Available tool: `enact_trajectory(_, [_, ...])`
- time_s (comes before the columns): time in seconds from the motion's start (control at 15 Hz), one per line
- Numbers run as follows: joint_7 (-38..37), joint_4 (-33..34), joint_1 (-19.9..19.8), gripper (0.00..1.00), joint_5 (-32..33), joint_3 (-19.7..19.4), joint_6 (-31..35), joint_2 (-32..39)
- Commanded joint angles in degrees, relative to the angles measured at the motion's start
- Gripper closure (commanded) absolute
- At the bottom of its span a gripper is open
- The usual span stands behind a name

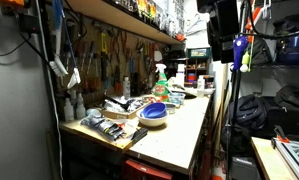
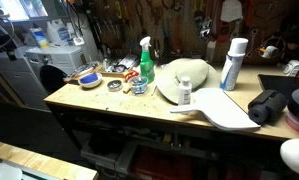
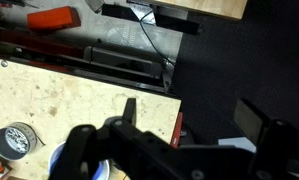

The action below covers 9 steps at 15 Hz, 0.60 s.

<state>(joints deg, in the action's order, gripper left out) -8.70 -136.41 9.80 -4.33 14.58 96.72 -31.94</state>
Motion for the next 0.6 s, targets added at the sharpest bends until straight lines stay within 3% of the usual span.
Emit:
enact_trajectory(0.0, [-0.2,0.1,0.5,0.00,0.2,-0.4,-0.1,0.1])
enact_trajectory(0.4, [-0.2,0.1,0.5,0.00,0.2,-0.4,-0.1,0.1])
enact_trajectory(0.53, [-2.8,-0.2,-1.2,0.00,1.3,-0.7,1.2,-0.1])
